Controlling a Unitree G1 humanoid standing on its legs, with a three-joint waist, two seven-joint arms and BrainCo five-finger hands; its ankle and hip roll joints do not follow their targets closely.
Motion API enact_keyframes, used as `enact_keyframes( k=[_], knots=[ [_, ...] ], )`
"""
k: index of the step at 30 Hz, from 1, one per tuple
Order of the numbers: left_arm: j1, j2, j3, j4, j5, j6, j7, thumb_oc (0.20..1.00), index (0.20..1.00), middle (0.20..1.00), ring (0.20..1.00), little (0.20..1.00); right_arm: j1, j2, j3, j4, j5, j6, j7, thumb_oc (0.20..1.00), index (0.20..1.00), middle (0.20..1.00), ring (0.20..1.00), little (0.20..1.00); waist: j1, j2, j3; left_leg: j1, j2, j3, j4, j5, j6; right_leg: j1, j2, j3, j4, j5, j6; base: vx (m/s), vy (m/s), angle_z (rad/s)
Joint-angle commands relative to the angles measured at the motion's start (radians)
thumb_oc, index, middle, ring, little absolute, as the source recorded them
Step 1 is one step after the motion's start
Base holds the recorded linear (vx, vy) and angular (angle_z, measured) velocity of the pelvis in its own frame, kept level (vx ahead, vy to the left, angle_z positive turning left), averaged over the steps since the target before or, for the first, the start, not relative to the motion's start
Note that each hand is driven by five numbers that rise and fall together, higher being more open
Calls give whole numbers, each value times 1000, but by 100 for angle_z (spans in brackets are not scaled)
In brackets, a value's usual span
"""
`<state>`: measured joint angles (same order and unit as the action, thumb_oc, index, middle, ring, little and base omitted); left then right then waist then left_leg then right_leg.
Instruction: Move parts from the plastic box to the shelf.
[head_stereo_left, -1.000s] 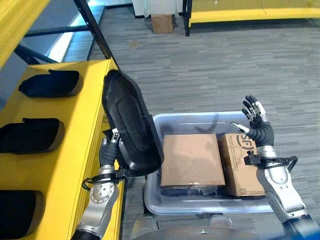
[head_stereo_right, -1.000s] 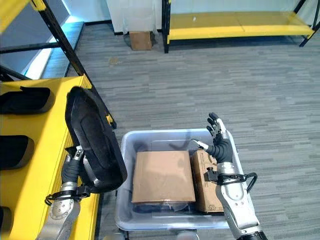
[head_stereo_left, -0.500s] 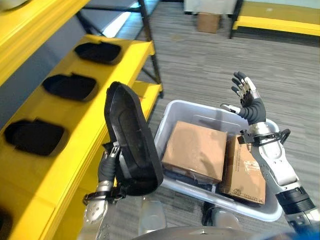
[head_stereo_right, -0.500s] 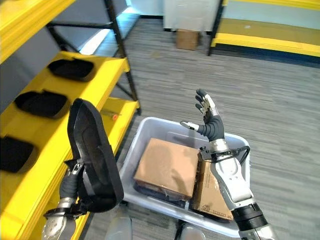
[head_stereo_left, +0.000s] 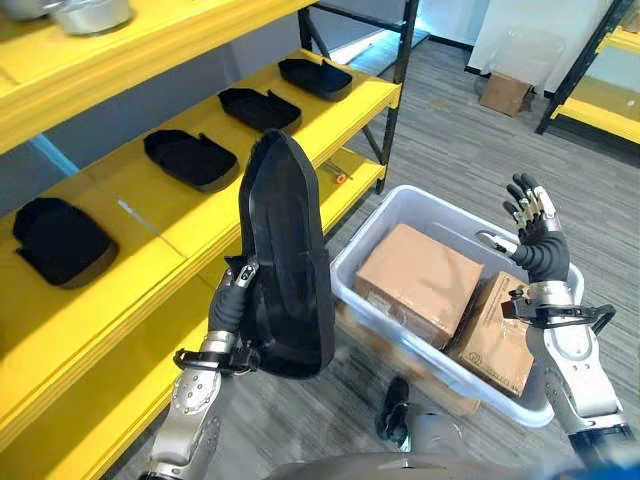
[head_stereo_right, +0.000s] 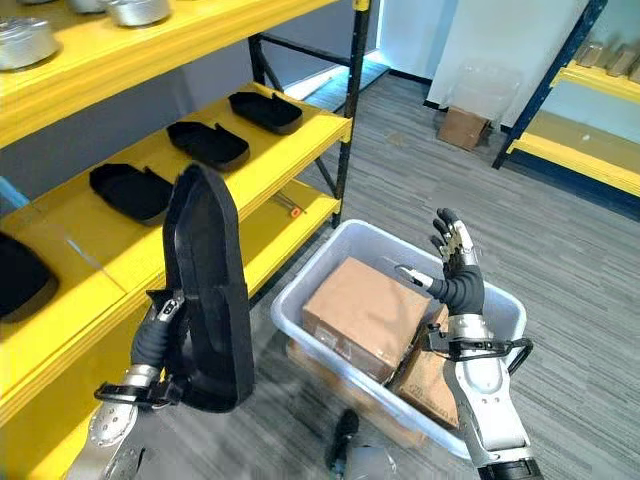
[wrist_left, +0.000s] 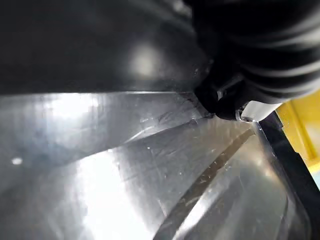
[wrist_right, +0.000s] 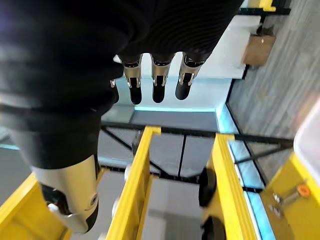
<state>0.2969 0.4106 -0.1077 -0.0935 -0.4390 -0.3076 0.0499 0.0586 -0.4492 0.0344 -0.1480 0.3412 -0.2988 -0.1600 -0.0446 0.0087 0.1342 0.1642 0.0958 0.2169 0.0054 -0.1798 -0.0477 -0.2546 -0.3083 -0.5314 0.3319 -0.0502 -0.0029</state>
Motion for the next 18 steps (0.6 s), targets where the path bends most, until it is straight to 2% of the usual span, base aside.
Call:
enact_keyframes(
  k=[1,2,7,10,11,14,16,17,18],
  knots=[
    [-25,11,90,-86,36,-67,4,200,200,200,200,200,-47,-9,-8,1,26,-29,10,1000,1000,1000,1000,1000,16,-20,-15,45,45,-85,11,25,-13,80,-98,7,-128,224,184,-30,174,1],
    [-16,11,100,-91,40,-69,4,200,200,200,200,200,-44,-4,-3,2,24,-24,15,1000,1000,1000,1000,1000,25,-33,-16,41,34,-91,13,15,-9,95,-114,0,-138,247,198,-15,131,6],
    [11,12,113,-107,60,-70,-7,200,200,200,200,200,-34,5,1,14,20,-16,24,1000,1000,1000,1000,1000,42,-59,-25,25,6,-118,26,-3,1,134,-144,-15,-171,288,220,7,72,23],
    [12,20,126,-109,67,-69,3,200,200,200,200,200,-40,18,11,24,21,-9,19,1000,1000,1000,1000,1000,76,-93,-15,-44,-47,-161,110,-44,13,178,-195,-32,-225,369,249,-36,207,53],
    [30,23,138,-115,77,-74,5,200,200,200,200,200,-33,21,12,25,20,-6,21,1000,1000,1000,1000,1000,87,-104,-3,-76,-85,-173,160,-71,27,195,-219,-27,-257,410,257,-57,264,72],
    [42,34,145,-114,89,-78,0,200,200,200,200,200,-11,36,13,30,21,2,30,1000,1000,1000,1000,1000,91,-106,0,-94,-129,-196,159,-66,48,208,-246,-11,-278,465,264,-35,298,52],
    [37,57,148,-115,112,-75,0,200,200,200,200,200,-1,51,25,43,45,9,48,1000,1000,1000,1000,1000,74,-99,0,-81,-145,-232,90,-15,67,180,-235,89,-253,480,259,-18,372,57],
    [34,71,146,-110,133,-80,2,200,200,200,200,200,-7,45,37,47,54,10,63,1000,1000,1000,1000,1000,46,-74,7,-63,-131,-261,57,5,86,136,-131,264,-191,392,221,-54,385,49],
    [30,72,140,-100,129,-79,-3,200,200,200,200,200,-6,42,41,46,69,11,74,1000,1000,1000,1000,1000,35,-71,8,-60,-133,-267,40,26,102,105,-40,337,-133,319,190,-39,355,44]
  ],
)
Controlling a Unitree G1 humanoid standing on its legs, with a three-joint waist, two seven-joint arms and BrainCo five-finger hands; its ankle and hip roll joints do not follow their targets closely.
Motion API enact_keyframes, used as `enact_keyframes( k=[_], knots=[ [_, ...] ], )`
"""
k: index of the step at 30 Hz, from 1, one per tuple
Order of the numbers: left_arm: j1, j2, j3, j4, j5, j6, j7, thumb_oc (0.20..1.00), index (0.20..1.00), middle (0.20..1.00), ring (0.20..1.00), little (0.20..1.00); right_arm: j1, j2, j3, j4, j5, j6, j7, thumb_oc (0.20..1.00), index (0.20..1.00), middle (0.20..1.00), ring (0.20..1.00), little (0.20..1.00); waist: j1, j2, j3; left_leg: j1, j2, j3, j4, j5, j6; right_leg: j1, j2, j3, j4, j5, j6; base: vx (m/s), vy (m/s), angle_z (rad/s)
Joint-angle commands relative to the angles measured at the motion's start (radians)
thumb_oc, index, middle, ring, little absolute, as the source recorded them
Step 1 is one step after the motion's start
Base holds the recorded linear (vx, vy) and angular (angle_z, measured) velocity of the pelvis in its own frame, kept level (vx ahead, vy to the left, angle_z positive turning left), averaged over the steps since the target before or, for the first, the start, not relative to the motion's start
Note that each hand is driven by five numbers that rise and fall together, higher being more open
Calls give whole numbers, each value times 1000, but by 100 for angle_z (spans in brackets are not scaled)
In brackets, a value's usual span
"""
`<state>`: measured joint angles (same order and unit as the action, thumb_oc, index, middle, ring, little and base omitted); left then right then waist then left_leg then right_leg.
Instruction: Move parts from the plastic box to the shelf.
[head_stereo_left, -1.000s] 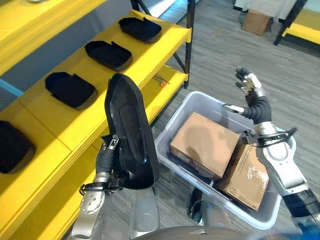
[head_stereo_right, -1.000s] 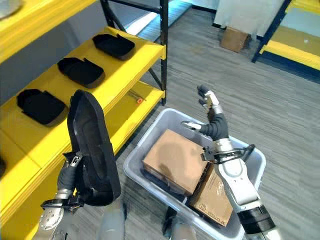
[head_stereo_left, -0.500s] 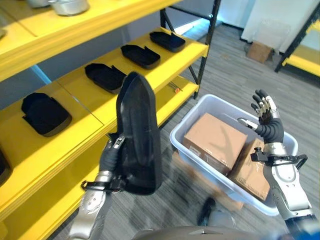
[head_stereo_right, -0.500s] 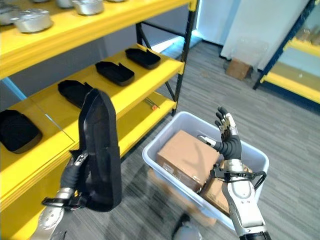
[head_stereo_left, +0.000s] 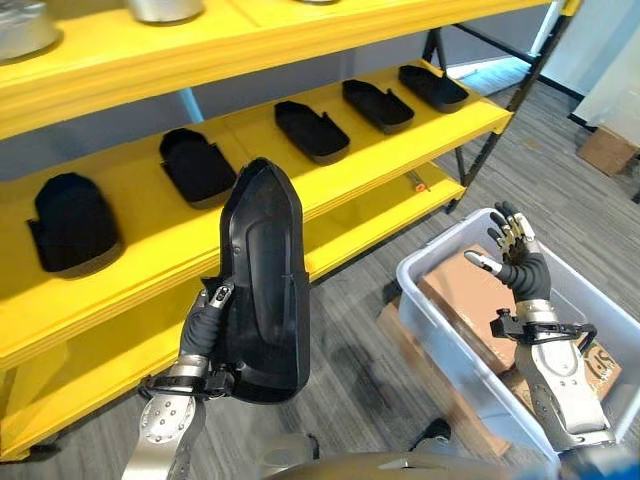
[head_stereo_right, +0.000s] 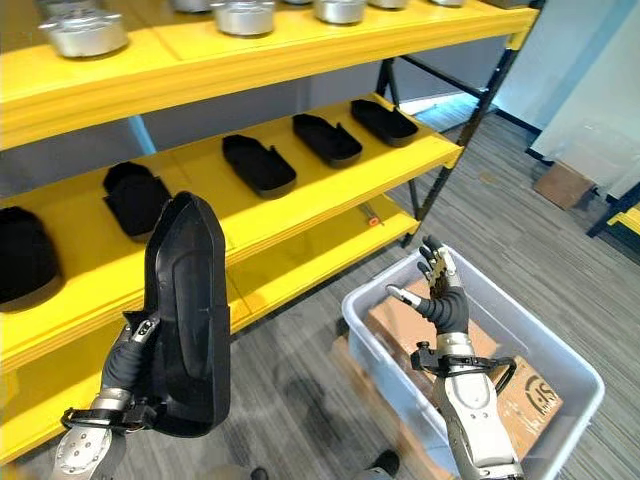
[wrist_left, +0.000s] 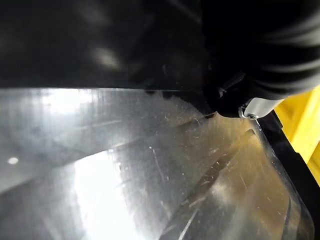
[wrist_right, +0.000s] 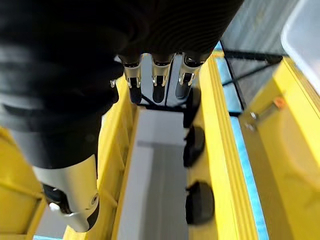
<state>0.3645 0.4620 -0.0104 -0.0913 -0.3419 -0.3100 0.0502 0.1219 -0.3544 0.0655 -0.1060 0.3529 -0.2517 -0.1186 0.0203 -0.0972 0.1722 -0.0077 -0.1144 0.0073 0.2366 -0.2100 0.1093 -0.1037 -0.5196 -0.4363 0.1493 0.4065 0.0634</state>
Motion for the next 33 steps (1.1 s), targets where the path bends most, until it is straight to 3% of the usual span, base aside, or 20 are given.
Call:
enact_keyframes(
  k=[1,2,3,5,6,8,12,21,25,29,30,31,32,33],
  knots=[
    [-34,18,47,-96,27,-72,-11,200,200,200,200,200,-64,-59,11,1,72,-34,46,1000,1000,1000,1000,1000,-31,35,-31,113,75,-56,-206,68,-49,-62,236,269,79,-196,106,-40,240,14],
    [-31,17,45,-92,29,-66,-15,200,200,200,200,200,-55,-62,14,-2,79,-37,58,1000,1000,1000,1000,1000,-36,33,-34,109,69,-61,-214,86,-41,-59,308,284,122,-244,87,-33,212,6],
    [-37,17,33,-77,22,-60,-22,200,200,200,200,200,-43,-69,19,-4,97,-40,78,1000,1000,1000,1000,1000,-53,28,-46,96,56,-86,-220,112,-33,-58,452,337,176,-329,56,-35,171,3],
    [-42,8,22,-65,24,-60,-21,200,200,200,200,200,-38,-75,30,-7,106,-45,86,1000,1000,1000,1000,1000,-70,15,-69,74,38,-116,-237,152,-36,-52,555,420,150,-363,30,-37,61,53],
    [-39,3,25,-70,22,-61,-18,200,200,200,200,200,-34,-76,34,-10,105,-43,83,1000,1000,1000,1000,1000,-70,10,-76,76,34,-120,-249,150,-40,-38,565,437,121,-374,26,-57,-46,73],
    [-25,-14,26,-86,13,-68,-24,200,200,200,200,200,-42,-75,56,-19,114,-48,84,1000,1000,1000,1000,1000,-56,2,-98,61,25,-126,-300,188,-45,37,563,490,-47,-379,15,-86,-87,17],
    [-5,-20,28,-99,-16,-70,-36,200,200,200,200,200,-45,-77,53,-20,120,-54,84,1000,1000,1000,1000,1000,-35,5,-125,43,29,-103,-312,209,-48,66,545,473,-124,-358,9,-29,-70,-7],
    [50,-22,32,-116,-40,-61,-63,200,200,200,200,200,-4,-81,39,-29,131,-51,103,1000,1000,1000,1000,1000,-29,12,-131,41,30,-118,-289,200,-53,102,534,441,-153,-364,-3,-11,-52,14],
    [22,0,-3,-110,-54,-57,-83,200,200,200,200,200,-2,-108,12,-29,135,-62,96,1000,1000,1000,1000,1000,-29,20,-63,-46,0,-131,-76,133,-83,92,506,385,-114,-378,-17,-105,-14,53],
    [22,0,-3,-110,-54,-57,-83,200,200,200,200,200,-2,-108,12,-29,135,-62,96,1000,1000,1000,1000,1000,-31,20,-64,-49,0,-132,-71,131,-83,90,506,384,-113,-378,-17,-53,58,44],
    [0,-5,4,-123,-72,-64,-63,200,200,200,200,200,-27,-115,10,-22,135,-65,65,1000,1000,1000,1000,1000,-50,20,-35,-22,201,-75,-50,119,-114,37,450,378,-26,-399,0,-183,296,-21],
    [-2,-7,7,-126,-73,-62,-54,200,200,200,200,200,-28,-113,13,-19,134,-63,59,1000,1000,1000,1000,1000,-55,24,-38,-18,265,-70,-71,162,-123,15,437,375,2,-407,4,-336,953,35],
    [-43,-10,22,-126,-94,-54,-11,200,200,200,200,200,-49,-119,24,3,139,-64,6,1000,1000,1000,1000,1000,-78,90,-17,-6,553,-28,-269,453,-227,-149,352,357,288,-520,55,-179,731,52],
    [-43,-11,22,-126,-94,-54,-11,200,200,200,200,200,-49,-120,24,3,139,-64,6,1000,1000,1000,1000,1000,-78,89,-17,-2,552,-25,-277,457,-229,-154,351,358,297,-526,55,-152,738,85]
  ],
)
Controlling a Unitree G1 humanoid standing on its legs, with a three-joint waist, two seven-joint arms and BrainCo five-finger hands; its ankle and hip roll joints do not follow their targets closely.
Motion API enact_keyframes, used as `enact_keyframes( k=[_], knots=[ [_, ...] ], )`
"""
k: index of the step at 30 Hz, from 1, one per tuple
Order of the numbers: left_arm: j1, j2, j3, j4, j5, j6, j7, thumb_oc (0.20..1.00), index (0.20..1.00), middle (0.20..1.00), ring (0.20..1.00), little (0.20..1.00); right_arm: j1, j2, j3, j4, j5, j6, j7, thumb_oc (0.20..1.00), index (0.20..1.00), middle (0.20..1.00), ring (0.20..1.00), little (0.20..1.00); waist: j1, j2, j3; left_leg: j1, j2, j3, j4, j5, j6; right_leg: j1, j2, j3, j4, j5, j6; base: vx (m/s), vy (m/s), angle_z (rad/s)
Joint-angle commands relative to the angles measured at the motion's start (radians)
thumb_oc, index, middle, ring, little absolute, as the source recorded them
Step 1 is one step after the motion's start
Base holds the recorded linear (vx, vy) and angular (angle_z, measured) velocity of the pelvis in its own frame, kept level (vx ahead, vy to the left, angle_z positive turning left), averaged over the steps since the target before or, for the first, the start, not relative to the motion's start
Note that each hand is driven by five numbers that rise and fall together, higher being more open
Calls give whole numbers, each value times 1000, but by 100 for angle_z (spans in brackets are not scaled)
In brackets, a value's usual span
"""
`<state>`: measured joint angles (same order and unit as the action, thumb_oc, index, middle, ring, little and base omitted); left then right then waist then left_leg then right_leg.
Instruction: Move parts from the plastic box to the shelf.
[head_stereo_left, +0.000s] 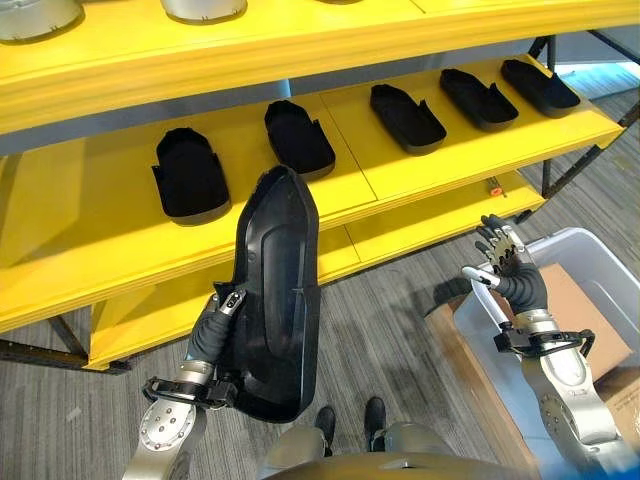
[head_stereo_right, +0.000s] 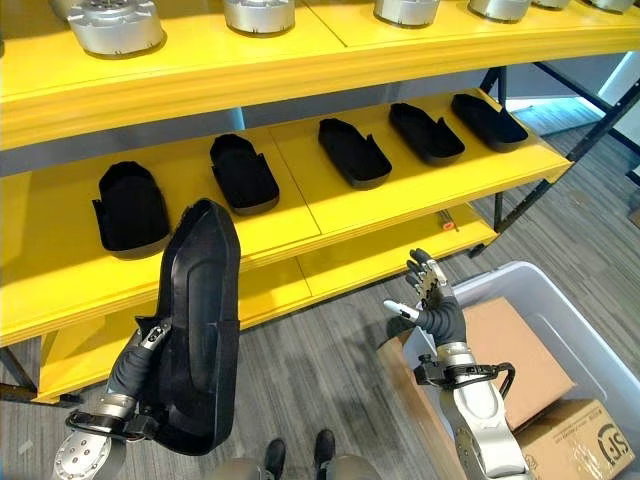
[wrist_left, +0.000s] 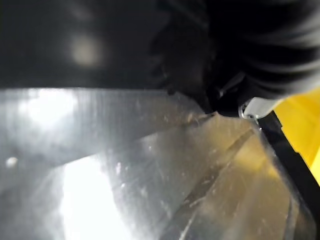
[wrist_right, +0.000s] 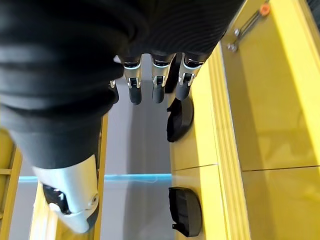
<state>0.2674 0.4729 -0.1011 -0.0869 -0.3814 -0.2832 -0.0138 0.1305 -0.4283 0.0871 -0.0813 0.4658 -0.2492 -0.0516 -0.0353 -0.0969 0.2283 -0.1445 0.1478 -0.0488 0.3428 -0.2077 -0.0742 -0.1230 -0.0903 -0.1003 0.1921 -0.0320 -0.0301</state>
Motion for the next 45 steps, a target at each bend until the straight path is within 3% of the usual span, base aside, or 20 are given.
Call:
enact_keyframes(
  k=[1,3,5,11,21,28,29,30,31,32,33,34,36,39,45],
  knots=[
    [53,-22,114,-130,-53,-81,54,200,200,200,200,200,-56,-48,2,-21,22,-65,-63,1000,1000,1000,1000,1000,-23,97,-70,142,300,50,-393,464,-65,-140,-91,18,273,-87,159,-17,195,74],
    [57,-30,122,-131,-48,-88,52,200,200,200,200,200,-54,-45,2,-22,17,-66,-64,1000,1000,1000,1000,1000,-15,120,-65,158,302,81,-417,422,-88,-155,-108,26,297,-88,178,-29,281,29],
    [44,-25,122,-126,-34,-91,62,200,200,200,200,200,-57,-36,6,-23,6,-63,-62,1000,1000,1000,1000,1000,-3,123,-62,156,272,73,-403,371,-90,-145,-131,19,278,-64,190,3,216,-34],
    [32,8,134,-123,-12,-99,61,200,200,200,200,200,-22,-5,-21,-28,19,-54,-43,1000,1000,1000,1000,1000,26,78,-48,100,179,29,-246,238,-87,-1,-226,-28,153,5,239,66,188,42],
    [38,34,175,-126,27,-91,83,200,200,200,200,200,12,20,-34,-28,16,-36,-17,1000,1000,1000,1000,1000,70,-9,-79,10,42,-37,-115,137,-60,151,-305,-98,-5,88,267,94,119,32],
    [-2,42,155,-100,40,-86,98,200,200,200,200,200,-2,30,-46,-33,15,-42,-33,1000,1000,1000,1000,1000,91,-38,-107,-74,-63,-80,-13,76,-16,206,-377,-141,-58,251,277,48,140,33],
    [-8,44,152,-93,47,-84,102,200,200,200,200,200,-9,36,-42,-31,16,-42,-36,1000,1000,1000,1000,1000,90,-39,-114,-71,-75,-76,-20,72,-6,201,-385,-134,-65,294,276,28,253,65],
    [-12,53,159,-82,59,-86,116,200,200,200,200,200,-28,46,-27,-22,15,-40,-41,1000,1000,1000,1000,1000,92,-38,-123,-55,-86,-55,-41,71,13,179,-401,-122,-67,388,270,4,385,18],
    [-12,62,174,-76,60,-89,127,200,200,200,200,200,-67,52,2,-12,14,-36,-43,1000,1000,1000,1000,1000,110,-18,-117,-7,-81,-12,-106,86,40,127,-399,-171,-29,392,249,-10,432,-34],
    [-12,60,179,-77,57,-89,127,200,200,200,200,200,-80,53,12,-9,17,-36,-39,1000,1000,1000,1000,1000,114,-3,-112,25,-77,3,-151,101,49,112,-374,-178,3,348,237,16,377,-123],
    [-10,61,178,-77,56,-90,124,200,200,200,200,200,-85,51,22,-7,18,-35,-33,1000,1000,1000,1000,1000,104,5,-114,51,-77,2,-193,115,57,95,-318,-146,21,290,217,61,283,-108],
    [-18,57,169,-65,47,-88,120,200,200,200,200,200,-98,50,41,-2,24,-32,-21,1000,1000,1000,1000,1000,84,6,-118,90,-72,13,-255,140,64,57,-214,-106,-1,187,200,76,175,-88],
    [-12,43,171,-67,40,-85,121,200,200,200,200,200,-108,46,59,-6,24,-31,-14,1000,1000,1000,1000,1000,85,3,-113,122,-67,40,-284,144,61,47,-190,-132,-55,162,192,42,11,-41],
    [-13,17,148,-45,40,-80,115,200,200,200,200,200,-107,37,78,-27,25,-31,1,1000,1000,1000,1000,1000,67,-15,-110,141,-48,42,-291,146,47,73,-151,-34,-108,143,199,53,-153,-32],
    [-7,5,133,-39,14,-74,91,200,200,200,200,200,-88,28,43,-35,23,-37,-3,1000,1000,1000,1000,1000,46,-12,-127,169,15,53,-291,152,11,95,-117,-43,-94,87,184,65,-162,7]
  ],
)
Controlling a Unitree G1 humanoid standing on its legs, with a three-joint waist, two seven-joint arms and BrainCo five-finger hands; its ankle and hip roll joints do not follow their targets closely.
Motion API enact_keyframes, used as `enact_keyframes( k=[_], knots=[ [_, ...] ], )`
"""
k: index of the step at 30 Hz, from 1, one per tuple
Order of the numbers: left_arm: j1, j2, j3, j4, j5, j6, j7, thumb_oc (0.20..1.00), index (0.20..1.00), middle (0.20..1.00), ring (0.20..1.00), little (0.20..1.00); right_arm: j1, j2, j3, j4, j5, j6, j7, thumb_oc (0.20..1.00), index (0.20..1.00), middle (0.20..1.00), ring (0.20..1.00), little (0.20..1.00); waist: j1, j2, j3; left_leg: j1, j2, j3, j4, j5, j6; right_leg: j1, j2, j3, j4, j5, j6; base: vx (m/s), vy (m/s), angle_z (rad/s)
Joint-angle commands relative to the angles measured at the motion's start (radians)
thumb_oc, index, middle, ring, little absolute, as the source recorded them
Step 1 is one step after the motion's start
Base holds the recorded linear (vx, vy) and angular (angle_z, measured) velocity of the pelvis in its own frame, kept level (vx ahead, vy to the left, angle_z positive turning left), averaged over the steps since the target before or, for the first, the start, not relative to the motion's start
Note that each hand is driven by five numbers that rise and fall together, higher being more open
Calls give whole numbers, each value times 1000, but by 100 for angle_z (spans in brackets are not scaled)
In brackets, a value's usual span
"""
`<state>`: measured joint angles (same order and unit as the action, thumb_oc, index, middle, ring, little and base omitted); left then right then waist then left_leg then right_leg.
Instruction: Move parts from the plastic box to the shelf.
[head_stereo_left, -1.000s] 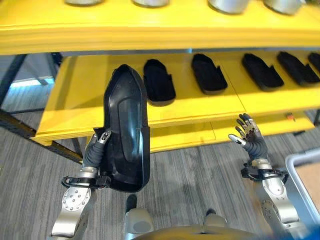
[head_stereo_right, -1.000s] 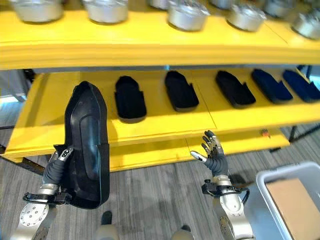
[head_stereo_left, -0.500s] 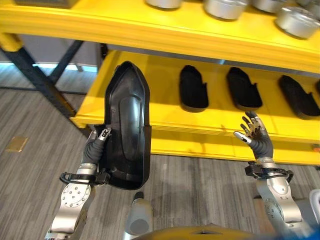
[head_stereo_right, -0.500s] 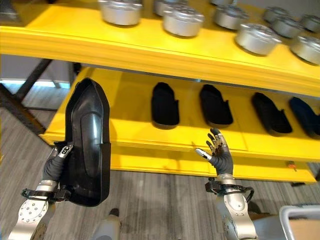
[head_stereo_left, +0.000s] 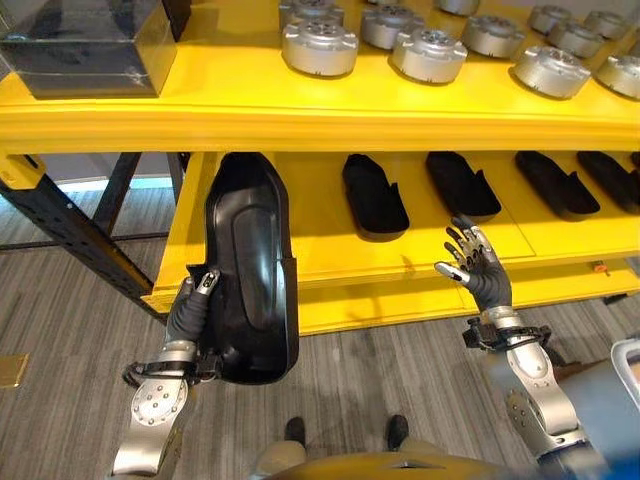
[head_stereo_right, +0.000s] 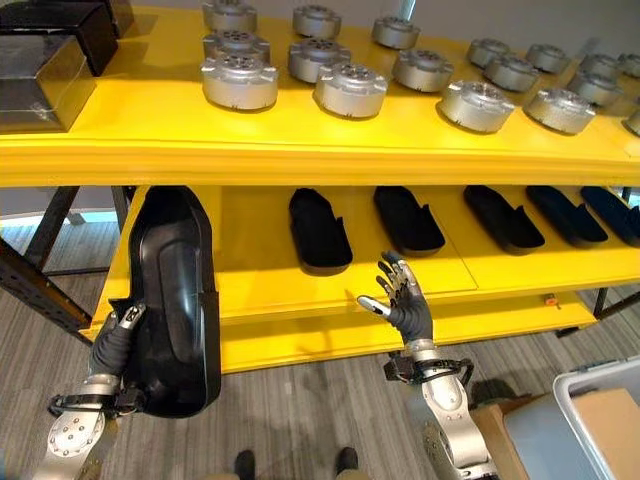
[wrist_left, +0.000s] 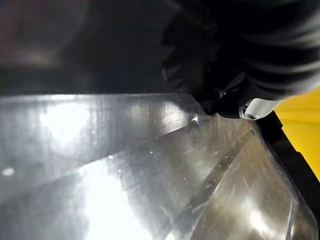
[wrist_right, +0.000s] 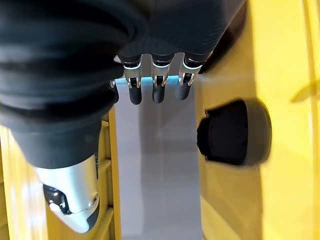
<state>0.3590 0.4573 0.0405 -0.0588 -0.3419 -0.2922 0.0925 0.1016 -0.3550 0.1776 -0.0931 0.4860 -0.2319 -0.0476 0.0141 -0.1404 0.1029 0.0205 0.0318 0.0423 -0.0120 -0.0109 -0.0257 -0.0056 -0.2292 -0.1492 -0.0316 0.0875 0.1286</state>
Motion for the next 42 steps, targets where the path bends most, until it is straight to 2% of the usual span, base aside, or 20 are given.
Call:
enact_keyframes(
  k=[1,3,4,6,7,8,9,11,12,13,15,16,17,19,25,28,29,31,34,42],
  knots=[
    [-98,18,-11,-69,-27,-63,-19,200,200,200,200,200,-53,-49,-54,-30,4,-56,-4,1000,1000,1000,1000,1000,-9,34,-3,4,140,-39,68,-43,-43,-20,26,2,136,-42,20,66,-164,30],
    [-104,9,-18,-65,-37,-61,-25,200,200,200,200,200,-45,-63,-66,-40,7,-60,3,1000,1000,1000,1000,1000,-20,43,1,-5,161,-51,108,-49,-61,-18,41,-5,163,-74,5,65,-226,23],
    [-107,7,-20,-64,-41,-61,-24,200,200,200,200,200,-49,-69,-65,-41,13,-65,2,1000,1000,1000,1000,1000,-21,43,11,-30,166,-61,168,-54,-72,-16,54,-2,171,-87,-9,13,-220,19],
    [-113,3,-26,-66,-56,-62,-27,200,200,200,200,200,-54,-81,-70,-42,19,-71,-2,1000,1000,1000,1000,1000,-15,46,39,-90,165,-90,274,-21,-89,-11,64,-8,179,-98,-30,-93,-165,19],
    [-132,8,-33,-67,-64,-61,-22,200,200,200,200,200,-73,-100,-76,-41,22,-76,-15,1000,1000,1000,1000,1000,-2,44,78,-150,140,-183,350,23,-108,-21,64,-16,202,-108,-41,-104,-100,14],
    [-132,7,-31,-69,-62,-60,-18,200,200,200,200,200,-74,-101,-78,-42,19,-79,-17,1000,1000,1000,1000,1000,-7,47,74,-140,155,-200,311,17,-107,-29,66,-16,217,-117,-36,-36,-35,11],
    [-127,3,-29,-73,-67,-57,-17,200,200,200,200,200,-72,-99,-79,-42,16,-80,-21,1000,1000,1000,1000,1000,-16,54,66,-118,203,-185,248,28,-111,-38,69,-16,242,-136,-34,75,74,9],
    [-131,2,-29,-82,-60,-52,-9,200,200,200,200,200,-74,-96,-79,-36,12,-81,-32,1000,1000,1000,1000,1000,-18,69,62,-106,264,-167,161,60,-106,-54,62,-17,289,-155,-23,48,131,13],
    [-141,3,-34,-79,-59,-51,-7,200,200,200,200,200,-71,-94,-82,-32,13,-81,-36,1000,1000,1000,1000,1000,-19,74,66,-97,275,-160,135,69,-103,-64,48,-19,311,-162,-20,19,166,27],
    [-139,0,-36,-77,-61,-51,-13,200,200,200,200,200,-66,-91,-83,-33,9,-84,-40,1000,1000,1000,1000,1000,-20,84,66,-84,267,-172,126,49,-94,-70,39,-15,329,-171,-14,27,149,16],
    [-156,1,-52,-66,-62,-52,-19,200,200,200,200,200,-49,-82,-99,-32,5,-85,-41,1000,1000,1000,1000,1000,-31,93,62,-91,253,-160,140,29,-98,-56,20,-16,313,-159,-7,100,199,9],
    [-173,10,-62,-63,-63,-62,-25,200,200,200,200,200,-33,-74,-120,-30,-4,-84,-46,1000,1000,1000,1000,1000,-36,95,68,-97,210,-149,189,-26,-101,-12,-18,-19,278,-135,11,119,219,56],
    [-174,11,-63,-62,-63,-62,-25,200,200,200,200,200,-33,-73,-120,-30,-4,-84,-46,1000,1000,1000,1000,1000,-35,94,71,-95,209,-148,191,-28,-100,-8,-20,-19,276,-134,13,136,276,57],
    [-193,16,-63,-51,-62,-68,-14,200,200,200,200,200,-30,-62,-118,-7,-15,-79,-48,1000,1000,1000,1000,1000,-33,87,74,-88,180,-118,226,-70,-95,1,-50,2,259,-115,31,65,177,18],
    [-286,33,-88,-18,-40,-70,19,200,200,200,200,200,-48,-48,-120,10,-23,-70,-60,1000,1000,1000,1000,1000,-40,63,83,-145,155,-75,329,-117,-97,-21,-95,19,264,-96,57,12,99,-8],
    [-352,34,-98,5,-30,-74,53,200,200,200,200,200,-69,-42,-111,4,-24,-68,-68,1000,1000,1000,1000,1000,-44,54,89,-173,156,-66,367,-135,-95,-44,-98,34,278,-100,61,-29,45,-12],
    [-447,33,-115,59,-42,-75,97,200,200,200,200,200,-99,-36,-98,4,-20,-69,-81,1000,1000,1000,1000,1000,-53,43,94,-205,159,-69,399,-141,-95,-71,-95,43,295,-106,63,-52,30,-13],
    [-485,35,-124,77,-37,-75,114,200,200,200,200,200,-114,-36,-92,4,-19,-71,-86,1000,1000,1000,1000,1000,-55,41,97,-215,161,-69,404,-142,-94,-86,-92,48,305,-108,62,-61,17,-7],
    [-633,53,-167,131,10,-68,179,200,200,200,200,200,-159,-36,-64,-5,-18,-71,-99,1000,1000,1000,1000,1000,-67,29,110,-262,167,-78,453,-149,-96,-132,-85,63,349,-119,58,-91,7,-13],
    [-897,94,-242,305,35,-42,286,200,200,200,200,200,-249,-47,-14,-14,-7,-72,-127,1000,1000,1000,1000,1000,-99,31,114,-391,186,-114,598,-189,-94,-272,-62,112,493,-170,39,-102,11,-8]
  ],
)
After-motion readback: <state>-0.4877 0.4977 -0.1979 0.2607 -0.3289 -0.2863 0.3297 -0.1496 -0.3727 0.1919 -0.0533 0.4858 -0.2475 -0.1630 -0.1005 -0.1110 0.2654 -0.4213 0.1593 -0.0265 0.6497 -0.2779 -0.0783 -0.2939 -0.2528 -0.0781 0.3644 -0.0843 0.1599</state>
